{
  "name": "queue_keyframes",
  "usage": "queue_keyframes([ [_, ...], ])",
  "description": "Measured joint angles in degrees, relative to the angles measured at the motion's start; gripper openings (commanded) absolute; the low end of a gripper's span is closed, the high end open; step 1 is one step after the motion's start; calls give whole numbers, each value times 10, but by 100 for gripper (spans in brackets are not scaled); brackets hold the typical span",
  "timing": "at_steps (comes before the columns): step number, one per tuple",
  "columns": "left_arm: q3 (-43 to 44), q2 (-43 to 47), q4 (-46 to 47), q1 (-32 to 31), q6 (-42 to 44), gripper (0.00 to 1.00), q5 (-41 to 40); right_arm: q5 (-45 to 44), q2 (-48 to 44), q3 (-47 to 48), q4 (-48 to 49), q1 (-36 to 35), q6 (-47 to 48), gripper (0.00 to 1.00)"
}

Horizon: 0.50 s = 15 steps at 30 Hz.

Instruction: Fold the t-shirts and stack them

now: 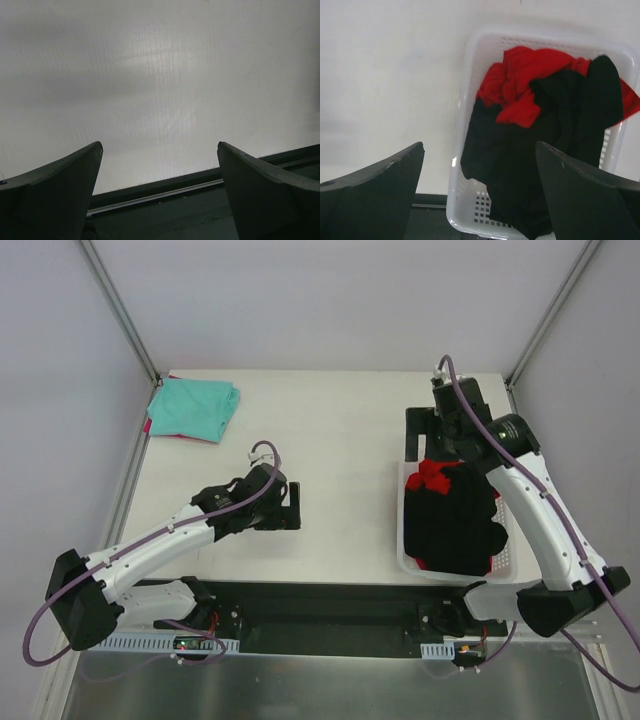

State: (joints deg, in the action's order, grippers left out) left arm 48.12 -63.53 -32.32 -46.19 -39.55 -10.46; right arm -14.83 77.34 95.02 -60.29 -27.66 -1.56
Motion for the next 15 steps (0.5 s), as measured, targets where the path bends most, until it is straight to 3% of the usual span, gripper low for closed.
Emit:
queue_keyframes([
  [7, 75, -80, -2, -18, 27, 99, 31, -21, -86, -136, -17, 17, -34, 96],
  [15, 209, -225, 2, -103, 45, 99, 40, -42, -190, -233, -42, 72, -64, 96],
])
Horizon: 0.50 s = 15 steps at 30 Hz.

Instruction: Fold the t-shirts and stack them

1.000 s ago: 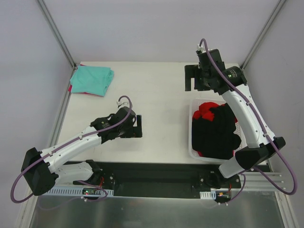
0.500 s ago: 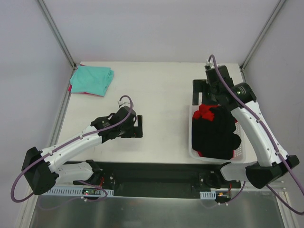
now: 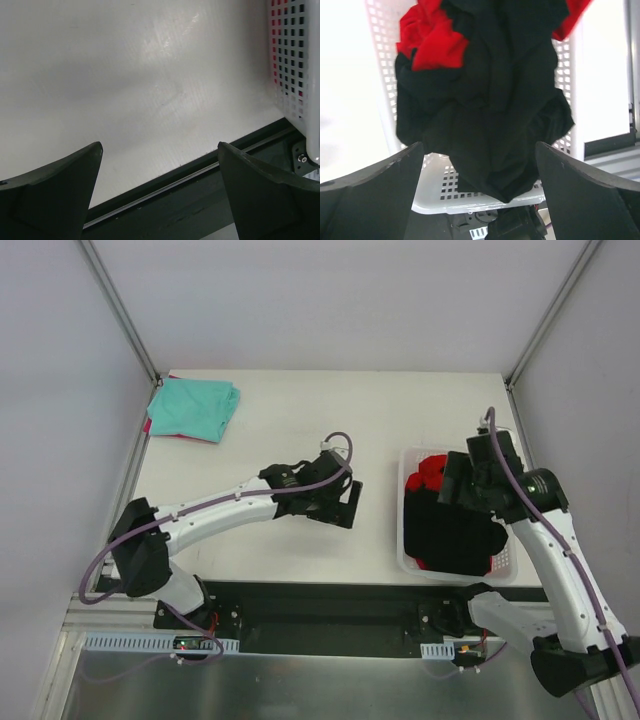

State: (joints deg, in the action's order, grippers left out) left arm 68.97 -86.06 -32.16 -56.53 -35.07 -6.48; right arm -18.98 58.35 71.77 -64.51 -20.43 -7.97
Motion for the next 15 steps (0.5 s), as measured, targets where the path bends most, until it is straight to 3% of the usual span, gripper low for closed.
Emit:
queue_keyframes([
  [9, 141, -129, 7, -80, 1, 99, -1, -55, -83, -14, -59, 42, -29, 96],
  [15, 168, -158, 11, -99, -3, 99, -2, -110, -144, -8, -99, 45, -55, 96],
])
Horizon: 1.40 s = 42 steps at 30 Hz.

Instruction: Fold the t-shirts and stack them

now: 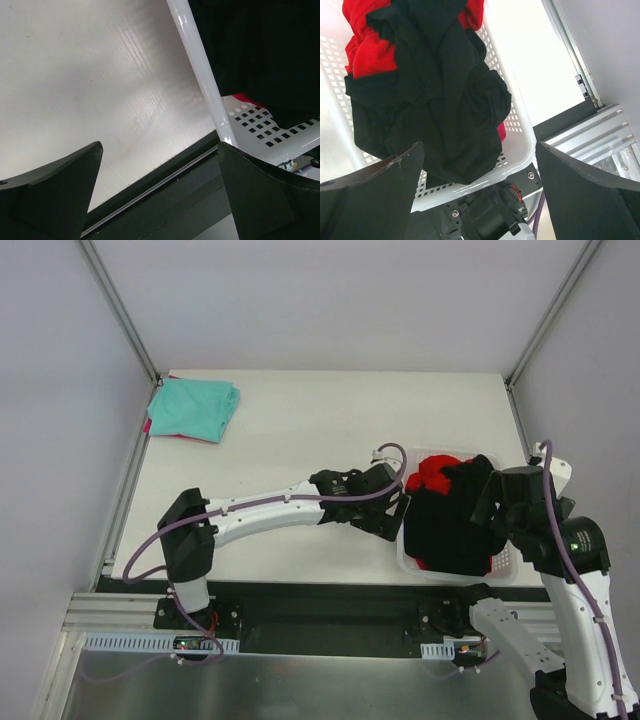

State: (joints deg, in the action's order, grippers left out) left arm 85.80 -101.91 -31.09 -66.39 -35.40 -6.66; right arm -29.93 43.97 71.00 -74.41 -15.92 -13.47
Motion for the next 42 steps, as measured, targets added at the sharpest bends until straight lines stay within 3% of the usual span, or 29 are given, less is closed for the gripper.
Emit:
queue_keyframes([
  [12, 67, -64, 7, -16, -29, 99, -15, 2, -47, 6, -14, 1, -26, 96],
  [20, 99, -131, 9, -19, -62, 87, -52, 30, -80, 7, -16, 1, -29, 96],
  [22, 105, -142, 9, -18, -67, 80, -60, 35, -84, 10, -16, 1, -28, 96],
  [23, 106, -147, 9, -17, -72, 66, -63, 38, -85, 12, -16, 1, -28, 96],
  [28, 118, -163, 16, -14, -92, 28, -71, 54, -95, 23, -18, 1, -25, 96],
  [29, 123, -167, 18, -12, -93, 16, -71, 57, -97, 25, -18, 1, -24, 96],
  [31, 132, -172, 20, -6, -96, 5, -71, 65, -100, 27, -18, 1, -22, 96],
  [33, 139, -175, 17, 3, -103, 0, -74, 72, -101, 27, -18, 1, -21, 96],
  [42, 174, -200, 17, 55, -96, 0, -56, 100, -114, 26, -19, 1, -18, 96],
])
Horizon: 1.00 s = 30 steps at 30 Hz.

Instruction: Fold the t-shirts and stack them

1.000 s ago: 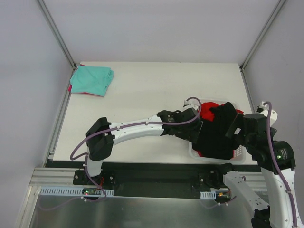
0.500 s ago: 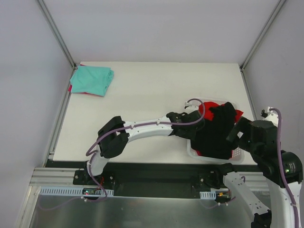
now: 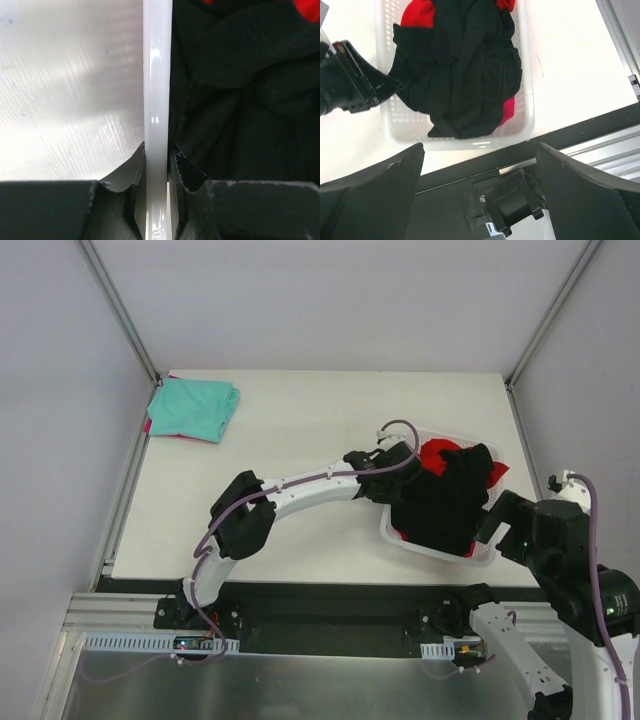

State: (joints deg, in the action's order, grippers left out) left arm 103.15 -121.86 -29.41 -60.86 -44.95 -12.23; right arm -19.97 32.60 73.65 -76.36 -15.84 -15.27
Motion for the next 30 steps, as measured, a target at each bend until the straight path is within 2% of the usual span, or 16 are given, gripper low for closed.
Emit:
queue_keyframes([
  [7, 80, -51, -11, 59, 9, 0, 13, 25, -12, -1, 0, 0, 3, 96],
  [12, 211, -141, -9, 116, 16, 0, 21, 57, -33, -9, -1, 0, 3, 96],
  [15, 267, -184, 19, 150, 21, 0, 39, 83, -48, -15, -3, 0, 4, 96],
  [18, 283, -208, 71, 184, 23, 0, 67, 100, -56, -17, -3, 0, 7, 96],
  [20, 286, -218, 104, 202, 24, 15, 85, 109, -56, -17, -4, 0, 11, 96],
  [23, 281, -225, 148, 223, 27, 31, 123, 120, -56, -19, -4, 0, 19, 96],
  [25, 268, -225, 173, 232, 29, 55, 146, 125, -54, -23, -4, 0, 23, 96],
  [26, 259, -225, 186, 236, 30, 75, 155, 128, -52, -25, -4, 0, 25, 96],
  [27, 251, -225, 196, 239, 33, 89, 163, 131, -50, -30, -4, 0, 26, 96],
  [28, 239, -225, 208, 241, 35, 99, 169, 134, -49, -34, -5, 0, 27, 96],
  [30, 214, -224, 226, 242, 31, 99, 181, 139, -45, -43, -4, 0, 28, 96],
])
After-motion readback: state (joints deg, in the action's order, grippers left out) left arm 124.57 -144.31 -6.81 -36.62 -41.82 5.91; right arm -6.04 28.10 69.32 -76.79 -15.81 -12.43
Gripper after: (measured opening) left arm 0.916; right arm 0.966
